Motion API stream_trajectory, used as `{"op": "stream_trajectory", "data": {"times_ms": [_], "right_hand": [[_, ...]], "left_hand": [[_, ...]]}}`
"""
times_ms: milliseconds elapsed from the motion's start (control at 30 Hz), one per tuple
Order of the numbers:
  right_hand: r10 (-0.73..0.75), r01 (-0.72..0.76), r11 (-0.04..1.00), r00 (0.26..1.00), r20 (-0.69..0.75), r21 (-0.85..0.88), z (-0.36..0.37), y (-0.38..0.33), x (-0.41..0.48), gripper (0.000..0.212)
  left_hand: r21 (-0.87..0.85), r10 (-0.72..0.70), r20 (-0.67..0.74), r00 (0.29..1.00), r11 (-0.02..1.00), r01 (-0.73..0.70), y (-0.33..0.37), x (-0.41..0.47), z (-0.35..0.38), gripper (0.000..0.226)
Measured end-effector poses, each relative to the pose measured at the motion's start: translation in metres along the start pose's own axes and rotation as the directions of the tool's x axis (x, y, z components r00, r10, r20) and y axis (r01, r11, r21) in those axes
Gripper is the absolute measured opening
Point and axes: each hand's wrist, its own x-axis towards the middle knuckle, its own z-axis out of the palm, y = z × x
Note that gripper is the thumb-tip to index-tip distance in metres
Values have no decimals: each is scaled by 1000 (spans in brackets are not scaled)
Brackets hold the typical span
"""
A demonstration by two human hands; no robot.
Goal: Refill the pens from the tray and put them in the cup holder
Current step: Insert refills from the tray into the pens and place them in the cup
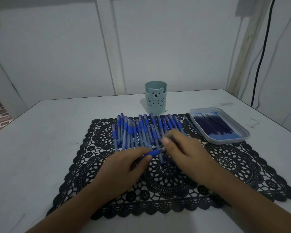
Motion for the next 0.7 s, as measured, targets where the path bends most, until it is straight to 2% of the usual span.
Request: {"op": "stream_trajectory", "data": {"times_ms": [67, 167, 233, 367, 500, 633, 700], "right_hand": [[6, -5, 1000, 997, 81, -7, -3, 1, 1, 6], [-7, 17, 994, 996, 90, -109, -4, 4, 1, 20], [-4, 10, 996, 998, 66, -90, -4, 4, 1, 30], [30, -24, 999, 990, 140, -42, -5, 5, 1, 7], [42, -33, 997, 992, 120, -74, -5, 3, 1, 30], [54, -43, 998, 975, 214, -56, -6, 6, 1, 14], [47, -29, 995, 981, 188, -98, -5, 6, 1, 23]], "left_hand": [[7, -3, -11, 1000, 1000, 3, -2, 1, -1, 38], [30, 7, -1, 1000, 1000, -7, -4, 0, -1, 37], [34, 15, 12, 1000, 999, -15, -1, 0, -1, 40], [27, 15, 8, 1000, 1000, -15, -1, 0, -1, 41], [46, 23, 14, 1000, 999, -24, -2, 0, 0, 39], [68, 39, 7, 999, 997, -40, -3, -1, -1, 39], [90, 48, 9, 999, 995, -49, -3, -1, -1, 39]]}}
